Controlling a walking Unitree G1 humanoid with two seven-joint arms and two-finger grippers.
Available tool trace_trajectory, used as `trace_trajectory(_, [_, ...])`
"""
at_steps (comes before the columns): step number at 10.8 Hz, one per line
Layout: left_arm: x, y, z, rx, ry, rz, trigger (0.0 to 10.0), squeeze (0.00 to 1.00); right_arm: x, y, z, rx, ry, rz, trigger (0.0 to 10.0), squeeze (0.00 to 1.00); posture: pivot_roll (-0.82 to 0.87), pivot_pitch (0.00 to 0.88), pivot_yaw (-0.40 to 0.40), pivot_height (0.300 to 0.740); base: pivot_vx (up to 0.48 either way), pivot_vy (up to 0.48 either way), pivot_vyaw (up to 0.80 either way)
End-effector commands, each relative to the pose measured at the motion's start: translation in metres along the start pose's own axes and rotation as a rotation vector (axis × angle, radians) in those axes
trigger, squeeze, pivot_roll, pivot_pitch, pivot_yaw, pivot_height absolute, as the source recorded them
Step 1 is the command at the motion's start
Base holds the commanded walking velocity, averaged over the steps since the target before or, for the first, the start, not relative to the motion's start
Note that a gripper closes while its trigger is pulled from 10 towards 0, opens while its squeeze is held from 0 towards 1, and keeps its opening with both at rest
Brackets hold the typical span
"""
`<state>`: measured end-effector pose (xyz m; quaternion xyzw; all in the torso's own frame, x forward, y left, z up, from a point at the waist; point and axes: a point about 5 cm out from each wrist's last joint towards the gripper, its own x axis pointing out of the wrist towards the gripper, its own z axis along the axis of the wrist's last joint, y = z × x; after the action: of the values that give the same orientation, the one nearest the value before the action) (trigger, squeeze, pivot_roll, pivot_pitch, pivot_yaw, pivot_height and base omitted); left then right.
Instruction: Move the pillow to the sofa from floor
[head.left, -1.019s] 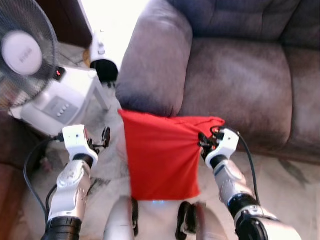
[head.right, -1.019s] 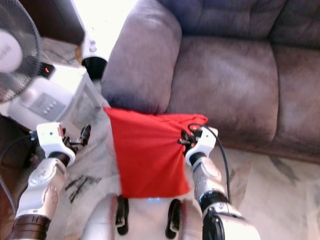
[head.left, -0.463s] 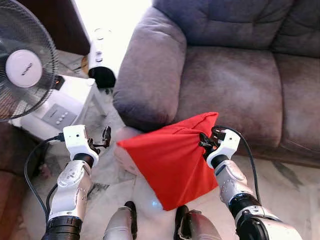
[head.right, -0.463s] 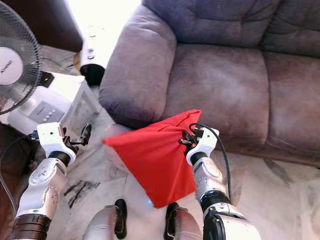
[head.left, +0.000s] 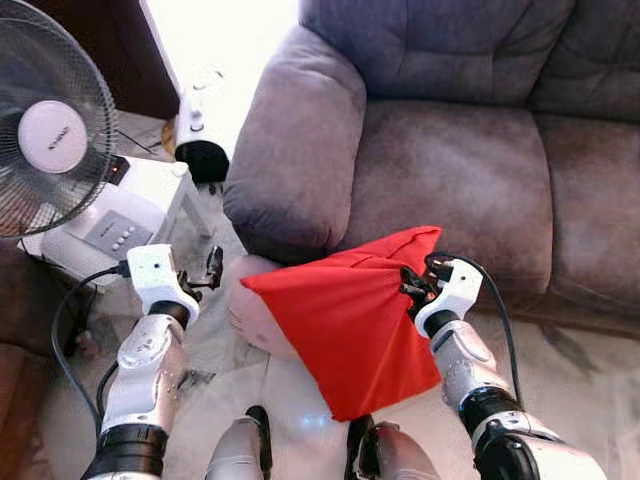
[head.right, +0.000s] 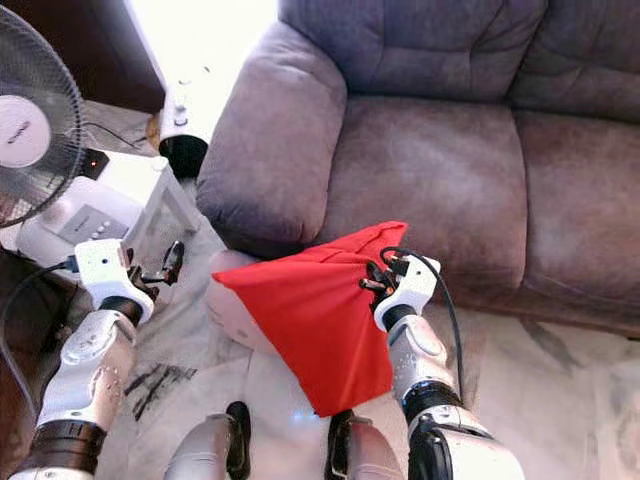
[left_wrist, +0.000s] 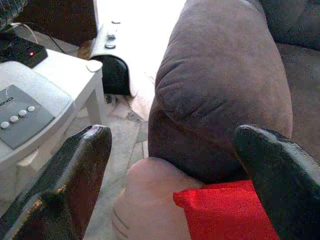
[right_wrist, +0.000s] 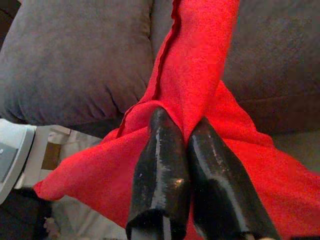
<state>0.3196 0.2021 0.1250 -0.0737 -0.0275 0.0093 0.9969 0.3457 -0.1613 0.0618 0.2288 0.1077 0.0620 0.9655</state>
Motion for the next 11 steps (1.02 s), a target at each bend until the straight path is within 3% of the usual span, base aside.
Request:
trace_trajectory(1, [-0.003,0.003,-0.008,-0.001,0.024,0.01,10.0,0.0,0.005,0.002,0.021,-0.016,-0.082,0.011,10.0,0.0,0.18,0.199,-0.048,0.74,0.0,0.0,0.0])
trace_trajectory(9, [0.004,0.001,-0.01,0.004,0.023,-0.001,10.0,0.0,0.007,-0.004,0.034,-0.027,-0.11,-0.027,10.0,0.0,0.17,0.167,-0.048,0.74,0.0,0.0,0.0])
trace_trajectory(11, [0.006,-0.004,-0.012,-0.04,0.035,-0.015,10.0,0.0,0.009,-0.002,0.04,-0.028,-0.124,-0.028,10.0,0.0,0.17,0.154,-0.051,0.74,0.0,0.0,0.0])
